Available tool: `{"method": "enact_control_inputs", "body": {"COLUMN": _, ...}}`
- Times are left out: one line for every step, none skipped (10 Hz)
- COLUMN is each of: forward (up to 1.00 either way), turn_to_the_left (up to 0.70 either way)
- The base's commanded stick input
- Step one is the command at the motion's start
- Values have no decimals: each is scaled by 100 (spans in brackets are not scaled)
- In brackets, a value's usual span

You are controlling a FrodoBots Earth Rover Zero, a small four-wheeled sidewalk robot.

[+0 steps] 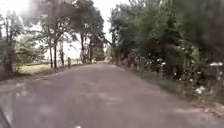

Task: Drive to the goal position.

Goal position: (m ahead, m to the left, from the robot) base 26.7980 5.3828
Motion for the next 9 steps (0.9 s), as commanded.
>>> {"method": "enact_control_inputs", "body": {"forward": 100, "turn_to_the_left": -3}}
{"method": "enact_control_inputs", "body": {"forward": 100, "turn_to_the_left": -3}}
{"method": "enact_control_inputs", "body": {"forward": 100, "turn_to_the_left": -1}}
{"method": "enact_control_inputs", "body": {"forward": 100, "turn_to_the_left": -1}}
{"method": "enact_control_inputs", "body": {"forward": 100, "turn_to_the_left": -1}}
{"method": "enact_control_inputs", "body": {"forward": 100, "turn_to_the_left": -1}}
{"method": "enact_control_inputs", "body": {"forward": 100, "turn_to_the_left": -1}}
{"method": "enact_control_inputs", "body": {"forward": 100, "turn_to_the_left": -1}}
{"method": "enact_control_inputs", "body": {"forward": 100, "turn_to_the_left": -1}}
